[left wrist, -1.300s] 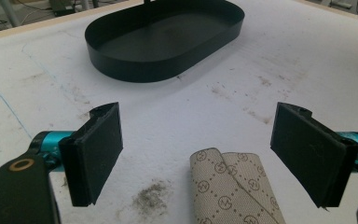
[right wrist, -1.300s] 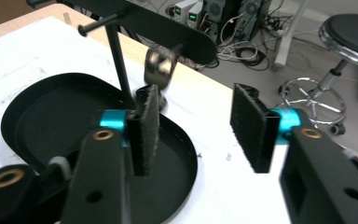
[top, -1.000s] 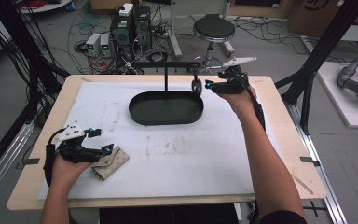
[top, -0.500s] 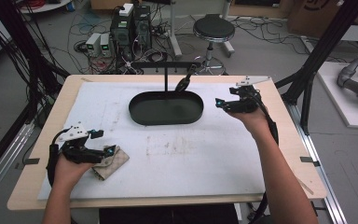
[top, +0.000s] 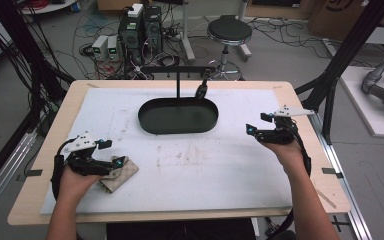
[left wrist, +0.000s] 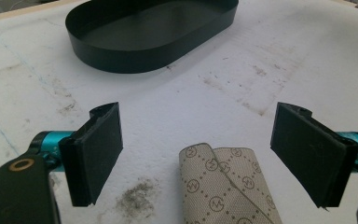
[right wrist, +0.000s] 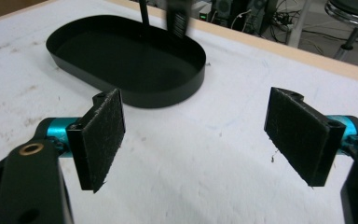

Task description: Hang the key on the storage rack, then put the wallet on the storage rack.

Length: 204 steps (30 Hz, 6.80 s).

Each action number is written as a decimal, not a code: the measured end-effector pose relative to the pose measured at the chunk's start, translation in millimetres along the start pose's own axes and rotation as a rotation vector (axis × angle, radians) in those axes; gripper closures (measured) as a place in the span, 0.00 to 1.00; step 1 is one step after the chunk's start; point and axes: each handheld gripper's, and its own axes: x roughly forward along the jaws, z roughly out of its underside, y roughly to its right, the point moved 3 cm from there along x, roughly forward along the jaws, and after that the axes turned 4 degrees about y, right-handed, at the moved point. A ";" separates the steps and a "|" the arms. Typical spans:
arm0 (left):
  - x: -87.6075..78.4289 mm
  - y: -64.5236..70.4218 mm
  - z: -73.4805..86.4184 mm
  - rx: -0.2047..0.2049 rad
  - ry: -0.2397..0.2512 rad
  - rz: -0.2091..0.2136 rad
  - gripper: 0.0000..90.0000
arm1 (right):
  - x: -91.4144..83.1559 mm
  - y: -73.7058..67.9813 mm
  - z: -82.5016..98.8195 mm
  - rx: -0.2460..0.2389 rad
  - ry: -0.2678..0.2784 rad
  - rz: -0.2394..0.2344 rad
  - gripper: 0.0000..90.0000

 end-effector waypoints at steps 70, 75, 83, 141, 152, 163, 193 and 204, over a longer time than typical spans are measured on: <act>-2.5 29.3 46.3 0.019 -0.271 0.014 0.19 | 3.2 1.0 55.2 0.022 0.000 0.038 0.22; -3.6 29.3 48.6 0.059 -0.272 -0.004 0.27 | 6.1 0.1 53.4 0.015 -0.004 0.037 0.22; -7.7 26.3 46.9 0.067 -0.261 -0.001 0.38 | 6.5 0.0 54.4 0.019 -0.013 0.041 0.22; 188.8 -31.2 -97.8 0.168 -0.209 0.122 0.41 | -10.3 -13.2 82.2 0.018 -0.069 0.004 0.22; 229.1 -35.6 -98.5 0.171 -0.283 0.116 0.41 | -10.3 -12.4 84.4 0.026 -0.073 0.001 0.22; 253.8 -35.0 -81.6 0.132 -0.395 0.079 0.39 | -10.0 -13.4 84.6 0.021 -0.077 -0.004 0.22; 147.8 -11.9 -102.8 0.122 -0.204 0.039 0.21 | -9.1 -9.5 83.7 0.028 -0.071 0.011 0.22; 106.8 -0.4 -72.4 0.113 -0.166 0.032 0.20 | -7.0 -8.9 84.2 0.029 -0.074 0.012 0.22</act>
